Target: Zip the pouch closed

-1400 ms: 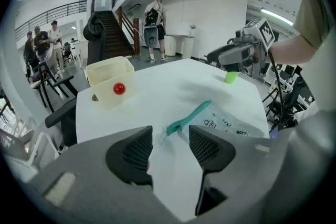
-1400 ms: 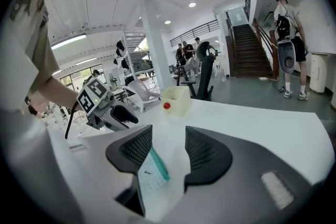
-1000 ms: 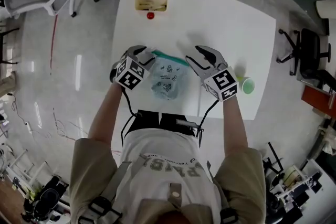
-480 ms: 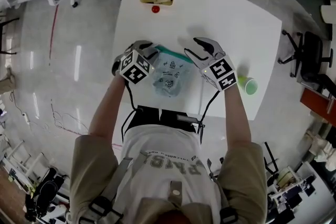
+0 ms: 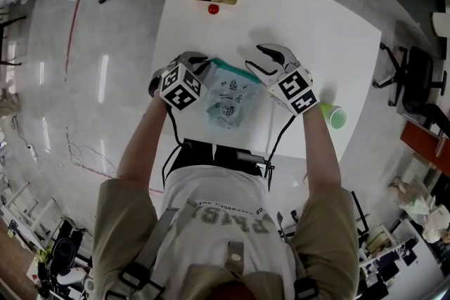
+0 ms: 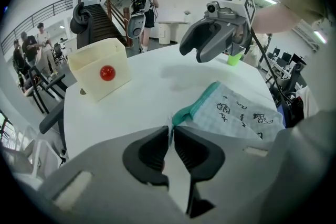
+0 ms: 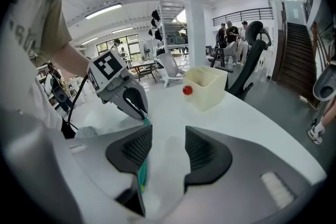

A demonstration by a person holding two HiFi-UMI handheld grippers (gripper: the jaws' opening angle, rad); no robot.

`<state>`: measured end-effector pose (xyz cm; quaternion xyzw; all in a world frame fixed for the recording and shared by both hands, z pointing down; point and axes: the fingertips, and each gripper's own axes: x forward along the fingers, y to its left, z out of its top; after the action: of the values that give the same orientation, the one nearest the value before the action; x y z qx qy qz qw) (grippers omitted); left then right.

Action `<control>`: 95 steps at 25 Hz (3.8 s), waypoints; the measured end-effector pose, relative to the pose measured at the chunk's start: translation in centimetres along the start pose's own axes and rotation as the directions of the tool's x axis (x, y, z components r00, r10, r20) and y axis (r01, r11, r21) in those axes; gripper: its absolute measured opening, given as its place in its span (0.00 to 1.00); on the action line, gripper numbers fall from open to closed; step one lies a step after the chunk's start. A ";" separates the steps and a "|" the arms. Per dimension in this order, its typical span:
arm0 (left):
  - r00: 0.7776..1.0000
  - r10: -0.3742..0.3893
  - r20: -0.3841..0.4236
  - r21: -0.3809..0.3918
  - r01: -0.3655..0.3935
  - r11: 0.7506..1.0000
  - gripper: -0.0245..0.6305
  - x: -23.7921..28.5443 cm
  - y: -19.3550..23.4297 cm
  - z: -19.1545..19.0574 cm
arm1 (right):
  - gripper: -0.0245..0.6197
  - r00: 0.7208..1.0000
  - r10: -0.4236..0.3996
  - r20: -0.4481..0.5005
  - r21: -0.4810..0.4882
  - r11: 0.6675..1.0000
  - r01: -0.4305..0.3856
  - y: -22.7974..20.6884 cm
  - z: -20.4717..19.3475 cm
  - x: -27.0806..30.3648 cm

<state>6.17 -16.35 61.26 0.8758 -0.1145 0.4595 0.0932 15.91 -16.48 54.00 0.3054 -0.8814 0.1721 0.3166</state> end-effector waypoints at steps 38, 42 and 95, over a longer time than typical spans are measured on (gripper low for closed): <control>0.995 -0.075 0.059 0.183 0.063 0.981 0.07 -1.6 -1.1 2.5 | 0.28 0.818 0.141 -0.557 -0.715 0.420 -0.559 4.4 -1.6 9.1; 0.995 -0.082 0.063 0.192 0.068 0.979 0.07 -1.7 -1.1 2.6 | 0.26 0.792 0.120 -0.598 -0.734 0.314 -0.602 4.7 -2.2 9.4; 0.988 -0.138 0.068 0.128 0.129 0.983 0.07 -1.3 -1.5 3.3 | 0.04 0.742 0.104 -0.662 -0.683 0.323 -0.655 5.1 -3.5 8.1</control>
<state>8.42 -15.69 58.25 0.9025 -0.0303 0.4246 0.0649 9.21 -14.39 61.37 -0.1939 -0.7619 -0.1744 0.5928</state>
